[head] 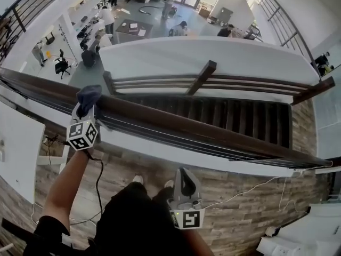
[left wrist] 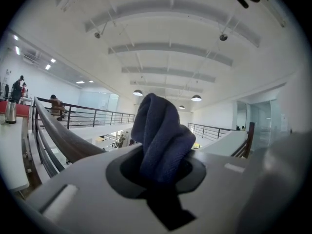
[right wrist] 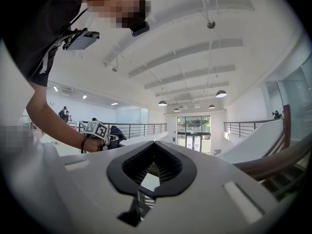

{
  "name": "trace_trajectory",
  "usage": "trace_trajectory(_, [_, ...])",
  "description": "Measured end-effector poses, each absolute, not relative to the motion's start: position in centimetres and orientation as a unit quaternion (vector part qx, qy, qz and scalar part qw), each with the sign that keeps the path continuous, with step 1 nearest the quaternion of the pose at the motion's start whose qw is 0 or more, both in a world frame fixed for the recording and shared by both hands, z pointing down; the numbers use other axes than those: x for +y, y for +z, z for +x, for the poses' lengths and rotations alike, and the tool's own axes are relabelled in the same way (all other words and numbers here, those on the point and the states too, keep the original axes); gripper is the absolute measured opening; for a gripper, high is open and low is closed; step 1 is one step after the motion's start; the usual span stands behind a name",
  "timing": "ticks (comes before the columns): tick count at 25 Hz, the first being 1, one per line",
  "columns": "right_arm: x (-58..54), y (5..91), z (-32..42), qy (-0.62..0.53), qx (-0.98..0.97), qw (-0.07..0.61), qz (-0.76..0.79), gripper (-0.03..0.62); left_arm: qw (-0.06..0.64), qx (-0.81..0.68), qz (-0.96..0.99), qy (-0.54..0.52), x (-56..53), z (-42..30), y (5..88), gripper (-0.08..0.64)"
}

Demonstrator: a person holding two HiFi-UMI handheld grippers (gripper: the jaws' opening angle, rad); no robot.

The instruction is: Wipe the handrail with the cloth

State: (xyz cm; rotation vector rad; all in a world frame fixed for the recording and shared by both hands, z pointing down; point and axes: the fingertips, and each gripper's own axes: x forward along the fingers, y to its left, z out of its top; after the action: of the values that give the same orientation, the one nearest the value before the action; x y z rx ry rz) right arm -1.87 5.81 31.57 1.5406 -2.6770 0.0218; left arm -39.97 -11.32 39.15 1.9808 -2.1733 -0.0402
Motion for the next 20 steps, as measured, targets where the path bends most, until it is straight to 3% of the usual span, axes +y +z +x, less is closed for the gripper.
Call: trace_trajectory(20, [3.7, 30.9, 3.3, -0.001, -0.856, 0.025, 0.516, 0.002, 0.112, -0.698, 0.705, 0.049, -13.8, -36.2, 41.6, 0.072])
